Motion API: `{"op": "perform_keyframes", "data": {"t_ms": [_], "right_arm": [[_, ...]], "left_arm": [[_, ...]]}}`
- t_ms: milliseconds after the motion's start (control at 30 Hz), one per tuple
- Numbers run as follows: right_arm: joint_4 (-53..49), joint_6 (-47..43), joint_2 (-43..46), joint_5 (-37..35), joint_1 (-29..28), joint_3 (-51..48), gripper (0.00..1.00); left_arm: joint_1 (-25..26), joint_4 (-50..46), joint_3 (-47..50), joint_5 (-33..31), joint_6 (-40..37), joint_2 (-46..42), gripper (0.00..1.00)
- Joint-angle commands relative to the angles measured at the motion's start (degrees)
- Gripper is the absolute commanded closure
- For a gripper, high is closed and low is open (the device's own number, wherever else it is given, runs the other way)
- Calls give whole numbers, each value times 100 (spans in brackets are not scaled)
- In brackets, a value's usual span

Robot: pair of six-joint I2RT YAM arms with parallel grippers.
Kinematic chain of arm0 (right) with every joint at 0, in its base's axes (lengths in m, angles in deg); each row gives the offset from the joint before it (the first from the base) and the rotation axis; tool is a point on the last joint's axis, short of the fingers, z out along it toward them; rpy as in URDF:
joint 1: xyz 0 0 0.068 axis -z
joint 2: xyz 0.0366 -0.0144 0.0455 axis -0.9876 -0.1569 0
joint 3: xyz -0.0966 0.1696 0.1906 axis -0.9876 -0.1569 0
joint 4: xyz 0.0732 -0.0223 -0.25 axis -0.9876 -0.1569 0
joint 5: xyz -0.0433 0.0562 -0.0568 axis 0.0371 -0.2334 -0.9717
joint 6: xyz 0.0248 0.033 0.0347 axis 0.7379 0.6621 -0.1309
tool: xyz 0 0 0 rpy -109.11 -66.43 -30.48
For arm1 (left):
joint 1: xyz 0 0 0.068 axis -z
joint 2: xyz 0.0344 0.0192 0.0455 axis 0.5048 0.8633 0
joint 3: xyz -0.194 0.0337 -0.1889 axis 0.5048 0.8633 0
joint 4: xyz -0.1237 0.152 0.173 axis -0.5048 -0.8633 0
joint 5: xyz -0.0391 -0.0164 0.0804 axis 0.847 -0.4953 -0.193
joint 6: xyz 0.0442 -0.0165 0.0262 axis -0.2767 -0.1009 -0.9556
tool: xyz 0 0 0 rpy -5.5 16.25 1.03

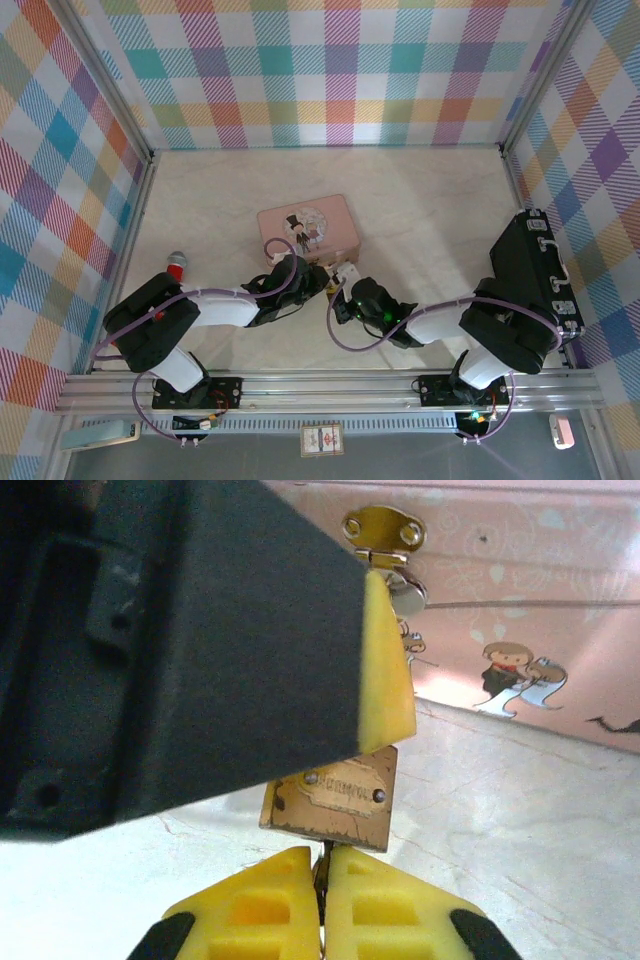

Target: Unlock the padlock with the key

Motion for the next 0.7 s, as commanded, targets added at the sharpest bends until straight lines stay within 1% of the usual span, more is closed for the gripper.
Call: {"op": "perform_keyframes", "data": {"t_ms": [0,133,267,333,533,600,667], "right_arm": [[110,953,109,612,391,67,96],[172,1587,20,1003,613,-2,96],[472,2120,-118,1192,762,-167,98],[610,2303,-203,1279,829,-216,98],[598,2373,-263,1298,857,-182,98],[544,2337,-204,1268,857,-171,99],[444,2281,-108,1219,857,-173,99]], "left_arm": [[82,307,-226,276,-196,-291,100],[82,324,-236,266,-187,-256,100],[80,337,-216,259,-181,-238,100],[86,343,-210,249,-164,-222,98],[74,353,-205,259,-135,-184,92],[74,339,-193,235,-135,-193,89],[75,293,-175,193,-121,-215,83]]}}
